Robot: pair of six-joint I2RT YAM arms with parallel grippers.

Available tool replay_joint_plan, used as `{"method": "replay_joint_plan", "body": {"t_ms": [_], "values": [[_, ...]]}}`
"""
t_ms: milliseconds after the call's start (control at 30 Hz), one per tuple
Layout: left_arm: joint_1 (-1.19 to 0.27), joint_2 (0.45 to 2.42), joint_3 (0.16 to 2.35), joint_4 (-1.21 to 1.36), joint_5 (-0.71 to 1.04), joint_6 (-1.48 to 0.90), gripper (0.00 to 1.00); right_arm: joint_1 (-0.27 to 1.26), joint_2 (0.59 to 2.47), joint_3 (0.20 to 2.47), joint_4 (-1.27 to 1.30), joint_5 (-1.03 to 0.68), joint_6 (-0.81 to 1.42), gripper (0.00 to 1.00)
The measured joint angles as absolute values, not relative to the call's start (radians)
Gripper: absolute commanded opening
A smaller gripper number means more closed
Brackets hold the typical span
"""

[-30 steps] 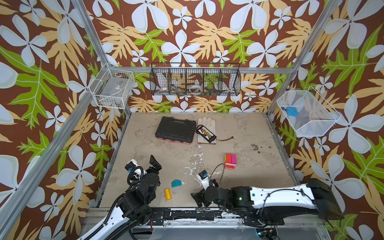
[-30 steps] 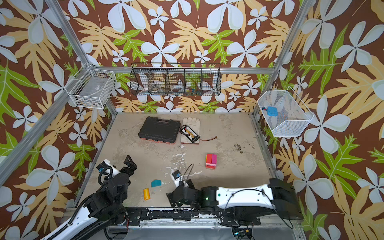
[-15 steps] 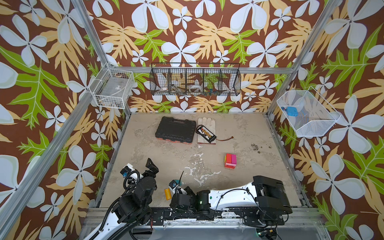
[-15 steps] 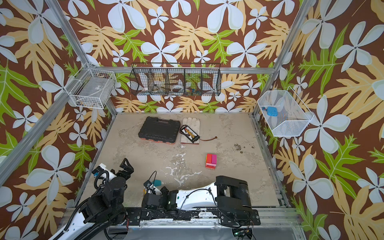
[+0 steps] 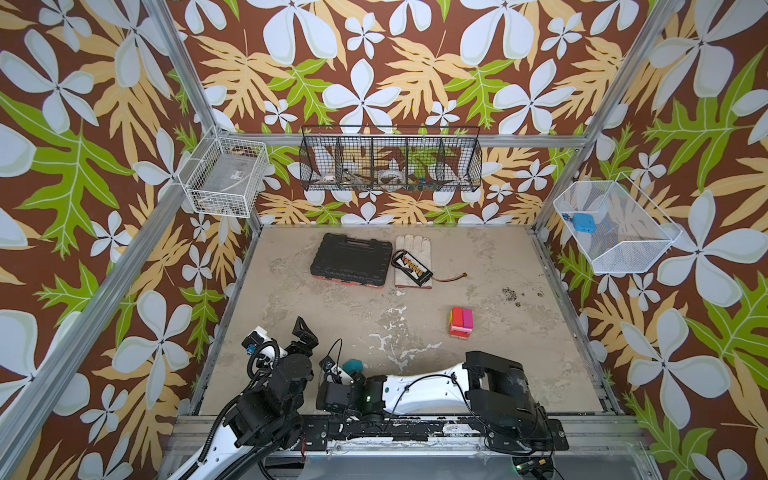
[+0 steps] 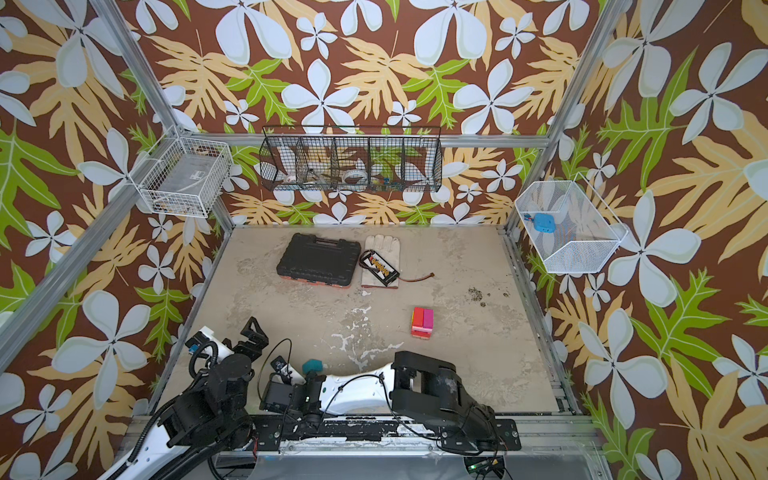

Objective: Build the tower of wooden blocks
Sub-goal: 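Withdraw the left gripper while the right gripper moves toward the teal block, then grasp the orange Supermarket block with the right gripper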

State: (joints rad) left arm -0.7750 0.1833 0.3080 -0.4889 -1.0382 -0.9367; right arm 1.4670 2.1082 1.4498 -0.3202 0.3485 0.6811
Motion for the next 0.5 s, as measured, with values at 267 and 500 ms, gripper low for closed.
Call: {"method": "replay_joint_plan", "body": {"t_ms": [267, 500], "values": [[-0.775, 0.183, 0.308, -0.488, -1.037, -0.933, 1.00, 1.443, 2.180, 1.530, -0.355, 0.360, 0.680, 0.55], [-0.775, 0.183, 0.308, -0.488, -1.037, -0.929, 1.00, 1.441, 2.191, 1.539, -0.366, 0.366, 0.681, 0.38]]}}
